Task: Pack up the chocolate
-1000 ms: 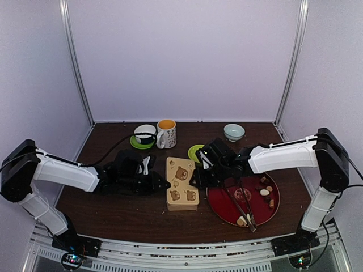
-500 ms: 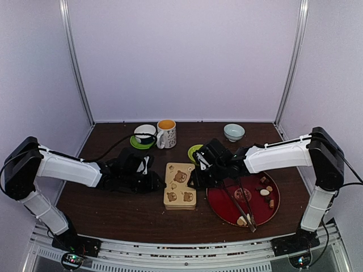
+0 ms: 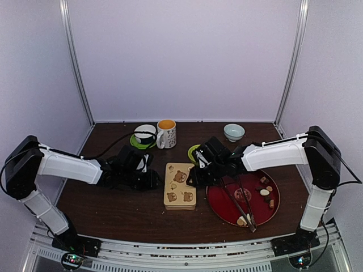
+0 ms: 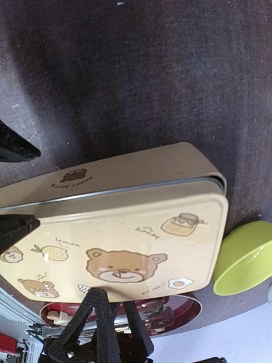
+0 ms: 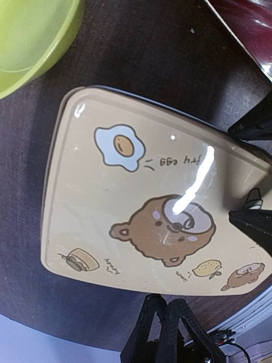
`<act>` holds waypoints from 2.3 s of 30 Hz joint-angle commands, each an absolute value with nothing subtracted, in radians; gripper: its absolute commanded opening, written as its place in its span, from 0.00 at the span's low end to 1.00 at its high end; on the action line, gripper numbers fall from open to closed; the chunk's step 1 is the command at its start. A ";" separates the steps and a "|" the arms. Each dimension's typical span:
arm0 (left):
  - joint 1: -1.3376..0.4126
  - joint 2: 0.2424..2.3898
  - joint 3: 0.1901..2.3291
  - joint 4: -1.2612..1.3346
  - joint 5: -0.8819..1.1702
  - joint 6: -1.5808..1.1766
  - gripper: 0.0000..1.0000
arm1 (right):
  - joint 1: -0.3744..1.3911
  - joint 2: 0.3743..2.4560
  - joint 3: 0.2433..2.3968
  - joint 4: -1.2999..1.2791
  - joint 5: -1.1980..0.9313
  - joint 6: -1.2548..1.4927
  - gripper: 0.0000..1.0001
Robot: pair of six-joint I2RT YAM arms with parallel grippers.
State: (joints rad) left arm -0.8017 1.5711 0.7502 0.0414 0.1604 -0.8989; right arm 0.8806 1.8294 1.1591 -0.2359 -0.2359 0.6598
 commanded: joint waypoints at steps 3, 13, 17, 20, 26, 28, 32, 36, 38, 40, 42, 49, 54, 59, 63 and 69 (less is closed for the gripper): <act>-0.774 1.625 0.804 0.086 0.190 -0.856 0.34 | 0.844 1.870 1.220 -0.252 -0.225 0.634 0.42; -0.752 1.693 0.877 0.117 0.226 -0.817 0.41 | 0.797 1.922 1.271 -0.271 -0.235 0.613 0.42; -0.745 1.715 0.894 0.133 0.242 -0.810 0.42 | 0.784 1.940 1.274 -0.259 -0.259 0.611 0.42; -0.741 1.733 0.910 0.139 0.254 -0.807 0.43 | 0.778 1.953 1.281 -0.252 -0.272 0.611 0.42; -0.729 1.725 0.906 0.166 0.257 -0.787 0.52 | 0.775 1.953 1.282 -0.247 -0.281 0.607 0.46; -0.712 1.728 0.902 0.192 0.296 -0.773 0.57 | 0.772 1.950 1.283 -0.248 -0.281 0.601 0.47; -0.676 1.740 0.904 0.249 0.357 -0.748 0.63 | 0.766 1.964 1.300 -0.247 -0.290 0.595 0.55; -0.654 1.774 0.944 0.255 0.386 -0.691 0.65 | 0.763 1.981 1.310 -0.227 -0.322 0.597 0.57; -0.646 1.794 0.964 0.264 0.411 -0.656 0.65 | 0.762 1.982 1.307 -0.212 -0.347 0.596 0.56; -0.641 1.812 0.983 0.262 0.423 -0.622 0.66 | 0.763 1.983 1.305 -0.196 -0.378 0.588 0.56; -0.635 1.825 0.998 0.260 0.429 -0.601 0.67 | 0.764 1.987 1.309 -0.183 -0.418 0.566 0.56; -0.583 1.883 1.011 0.309 0.476 -0.619 0.78 | 0.768 2.026 1.324 -0.174 -0.547 0.500 0.54; -0.547 1.876 0.992 0.311 0.491 -0.596 0.83 | 0.777 2.024 1.316 -0.173 -0.565 0.476 0.53; -0.548 1.888 1.005 0.284 0.575 -0.545 0.82 | 0.788 2.031 1.328 -0.166 -0.592 0.461 0.52; -0.549 1.887 0.977 0.274 0.604 -0.536 0.81 | 0.802 2.041 1.361 -0.185 -0.597 0.446 0.52; -0.551 1.868 0.908 0.273 0.654 -0.542 0.75 | 0.808 2.064 1.406 -0.214 -0.568 0.441 0.51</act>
